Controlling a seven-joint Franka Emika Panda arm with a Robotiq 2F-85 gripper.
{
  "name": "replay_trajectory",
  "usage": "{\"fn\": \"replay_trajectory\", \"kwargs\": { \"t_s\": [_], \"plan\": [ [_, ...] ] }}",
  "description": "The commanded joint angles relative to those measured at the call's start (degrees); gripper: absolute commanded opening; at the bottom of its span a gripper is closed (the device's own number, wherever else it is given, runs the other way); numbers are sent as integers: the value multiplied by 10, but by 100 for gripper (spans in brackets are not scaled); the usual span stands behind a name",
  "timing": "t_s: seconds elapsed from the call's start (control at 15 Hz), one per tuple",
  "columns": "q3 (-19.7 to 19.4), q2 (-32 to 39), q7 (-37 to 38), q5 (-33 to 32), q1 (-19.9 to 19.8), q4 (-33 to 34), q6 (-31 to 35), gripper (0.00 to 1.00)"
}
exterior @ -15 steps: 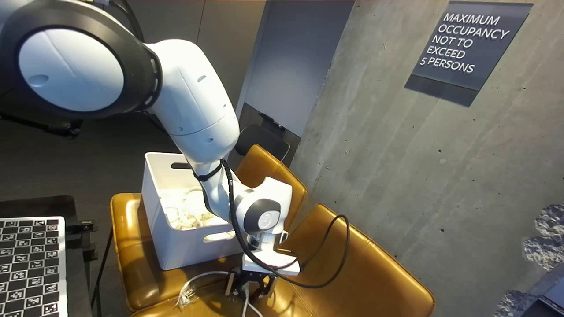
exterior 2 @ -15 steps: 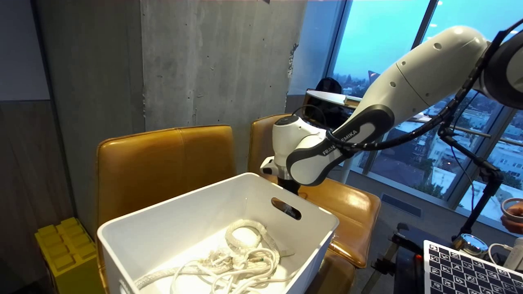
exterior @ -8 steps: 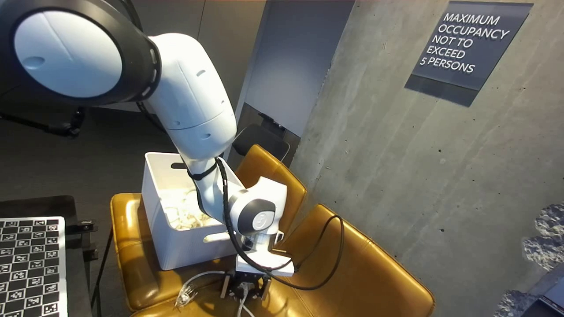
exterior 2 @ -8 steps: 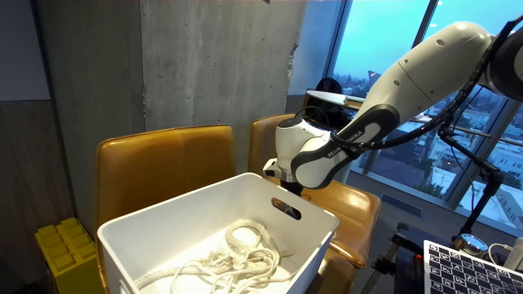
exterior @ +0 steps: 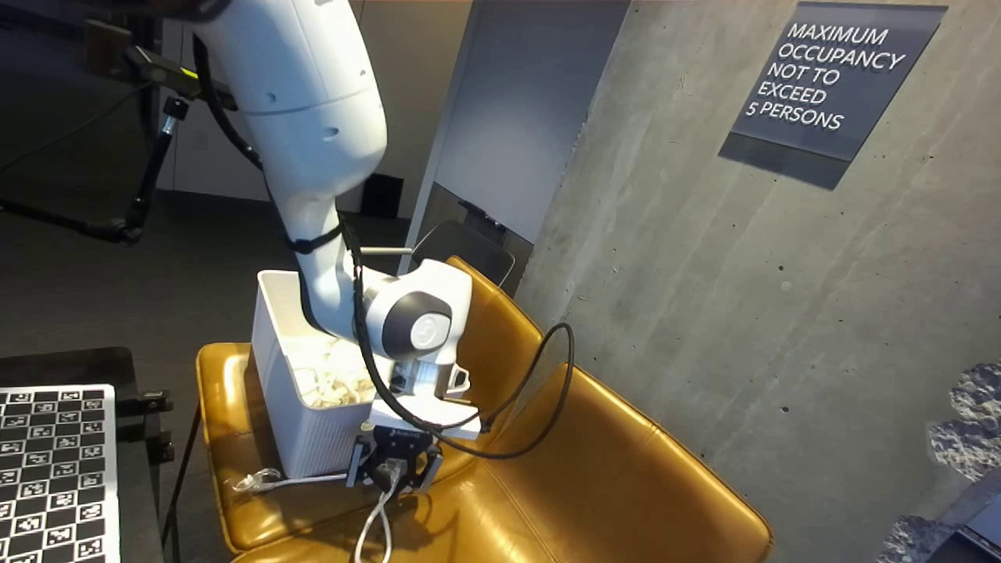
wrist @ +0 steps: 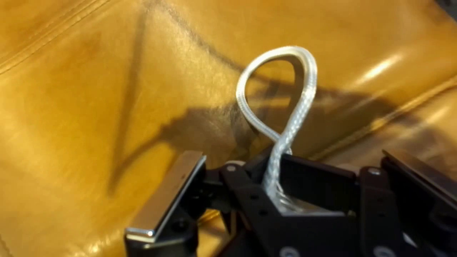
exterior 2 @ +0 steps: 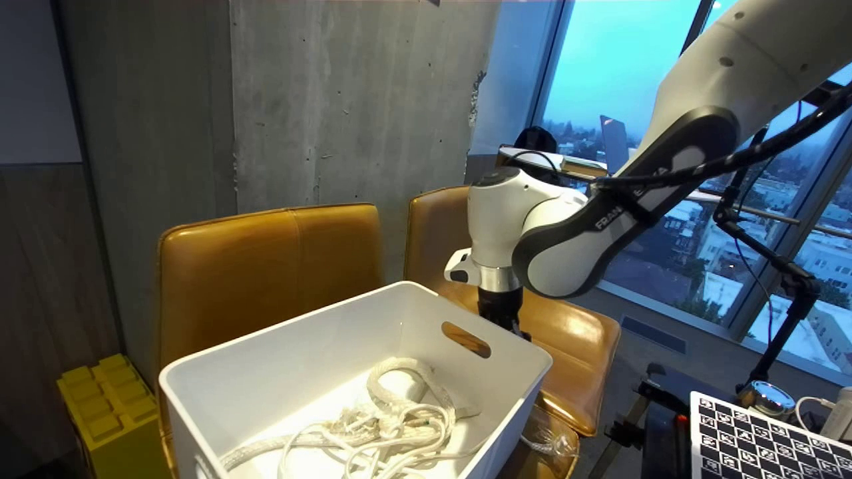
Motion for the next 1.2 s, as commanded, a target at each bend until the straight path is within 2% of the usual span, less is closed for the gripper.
{"fn": "replay_trajectory", "kwargs": {
  "t_s": [0.0, 0.33, 0.67, 0.87, 1.13],
  "plan": [
    [-1, -132, 35, -29, 15, -101, 15, 0],
    [24, -275, 35, -22, 27, -142, -7, 0],
    [73, -388, 44, 1, 59, -146, -44, 0],
    [96, -411, 59, -3, 82, -134, -46, 0],
    [102, -402, 87, -25, 93, -140, -26, 0]
  ]
}}
